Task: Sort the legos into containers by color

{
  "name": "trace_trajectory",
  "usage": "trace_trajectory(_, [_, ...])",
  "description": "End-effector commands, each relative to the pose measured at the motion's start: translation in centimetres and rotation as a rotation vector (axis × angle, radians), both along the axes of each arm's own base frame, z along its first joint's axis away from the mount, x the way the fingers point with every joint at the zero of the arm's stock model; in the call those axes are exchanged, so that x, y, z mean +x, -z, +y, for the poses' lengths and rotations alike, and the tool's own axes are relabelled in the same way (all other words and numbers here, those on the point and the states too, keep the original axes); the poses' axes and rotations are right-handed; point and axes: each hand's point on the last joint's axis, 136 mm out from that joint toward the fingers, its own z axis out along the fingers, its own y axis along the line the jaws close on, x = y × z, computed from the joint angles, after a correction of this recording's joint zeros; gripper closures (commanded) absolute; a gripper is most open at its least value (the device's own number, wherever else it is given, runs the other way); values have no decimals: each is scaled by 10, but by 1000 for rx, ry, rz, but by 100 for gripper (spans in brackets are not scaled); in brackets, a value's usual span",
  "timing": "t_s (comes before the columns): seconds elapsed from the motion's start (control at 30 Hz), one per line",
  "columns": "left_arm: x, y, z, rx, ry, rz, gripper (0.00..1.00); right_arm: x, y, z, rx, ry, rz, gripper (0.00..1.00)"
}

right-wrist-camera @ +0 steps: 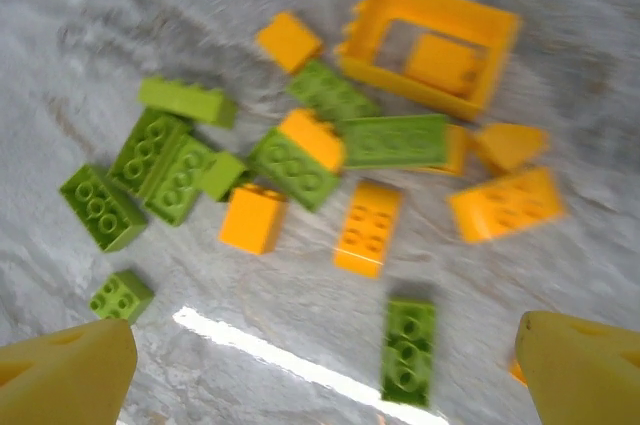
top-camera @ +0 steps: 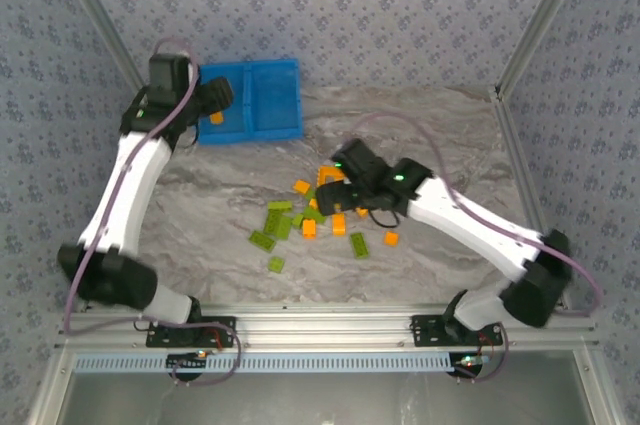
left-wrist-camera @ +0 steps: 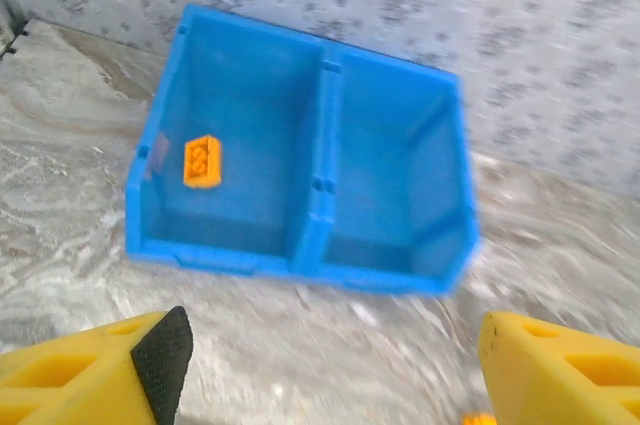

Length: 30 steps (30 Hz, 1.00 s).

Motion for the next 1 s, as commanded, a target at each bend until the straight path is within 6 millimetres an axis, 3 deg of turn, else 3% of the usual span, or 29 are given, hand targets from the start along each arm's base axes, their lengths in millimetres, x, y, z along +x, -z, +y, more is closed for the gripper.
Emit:
trace_trajectory(0.0, [-47, 31, 2, 79, 93, 51, 17, -23, 26, 58, -79, -229, 30, 0])
trace_trajectory(0.1, [-90, 59, 16, 157, 103, 115, 13, -53, 63, 104, -147, -391, 55, 0])
trace_trajectory(0.17, [-111, 76, 22, 186, 112, 151, 7, -66, 91, 124, -196, -456, 70, 0])
trace_trajectory(0.3, [-139, 102, 17, 187, 179, 182, 1, -77, 140, 142, -284, -518, 105, 0])
trace_trajectory(0.43, [-148, 119, 14, 171, 205, 168, 1, -78, 166, 144, -324, -538, 122, 4])
trace_trajectory(0.73, [-143, 124, 10, 153, 208, 172, 1, -92, 185, 143, -343, -588, 173, 38])
trace_trajectory(0.97, [-141, 124, 11, 146, 199, 170, 1, -92, 175, 146, -315, -588, 165, 60])
